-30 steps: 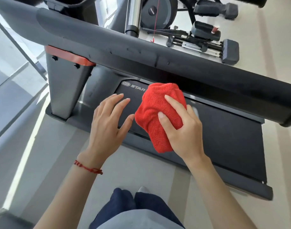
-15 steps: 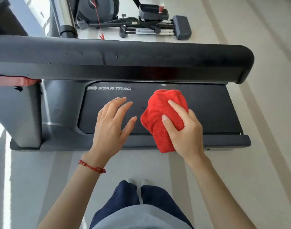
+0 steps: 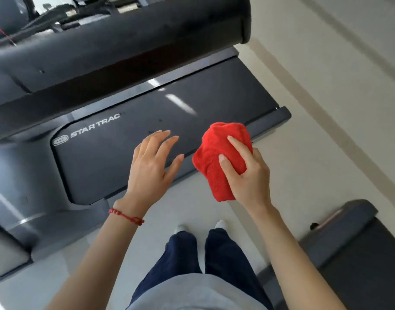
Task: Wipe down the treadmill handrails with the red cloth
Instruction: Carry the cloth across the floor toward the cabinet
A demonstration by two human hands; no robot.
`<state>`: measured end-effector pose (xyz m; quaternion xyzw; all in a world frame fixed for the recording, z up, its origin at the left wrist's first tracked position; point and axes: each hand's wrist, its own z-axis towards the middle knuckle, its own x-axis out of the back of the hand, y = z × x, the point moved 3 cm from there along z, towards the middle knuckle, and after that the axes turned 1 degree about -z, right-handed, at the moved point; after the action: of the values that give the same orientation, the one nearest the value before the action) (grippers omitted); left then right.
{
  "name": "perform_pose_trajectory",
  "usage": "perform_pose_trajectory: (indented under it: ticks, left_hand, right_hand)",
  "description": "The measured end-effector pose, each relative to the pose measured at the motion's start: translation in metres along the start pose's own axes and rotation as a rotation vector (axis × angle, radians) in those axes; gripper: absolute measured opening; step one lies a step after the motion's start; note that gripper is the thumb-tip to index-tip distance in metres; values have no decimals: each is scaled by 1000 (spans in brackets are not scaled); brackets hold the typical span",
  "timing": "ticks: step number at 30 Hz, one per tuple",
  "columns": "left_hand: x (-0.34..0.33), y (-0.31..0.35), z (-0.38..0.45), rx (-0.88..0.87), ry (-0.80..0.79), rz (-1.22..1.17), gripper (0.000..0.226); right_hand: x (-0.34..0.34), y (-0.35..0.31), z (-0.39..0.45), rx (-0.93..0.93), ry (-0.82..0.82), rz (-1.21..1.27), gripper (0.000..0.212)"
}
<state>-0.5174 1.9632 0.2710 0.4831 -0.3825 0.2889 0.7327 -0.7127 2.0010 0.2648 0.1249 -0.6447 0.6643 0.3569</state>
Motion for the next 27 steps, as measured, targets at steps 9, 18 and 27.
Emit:
perform_pose_trajectory:
  ticks: [9, 18, 27]
  left_hand:
    - [-79, 70, 18, -216, -217, -9, 46]
    - [-177, 173, 37, -387, -378, -18, 39]
    - [-257, 231, 74, -523, -522, 42, 42]
  right_hand:
    - [62, 83, -26, -266, 151, -30, 44]
    - [141, 186, -48, -452, 274, -46, 45]
    - [191, 259, -48, -658, 459, -11, 45]
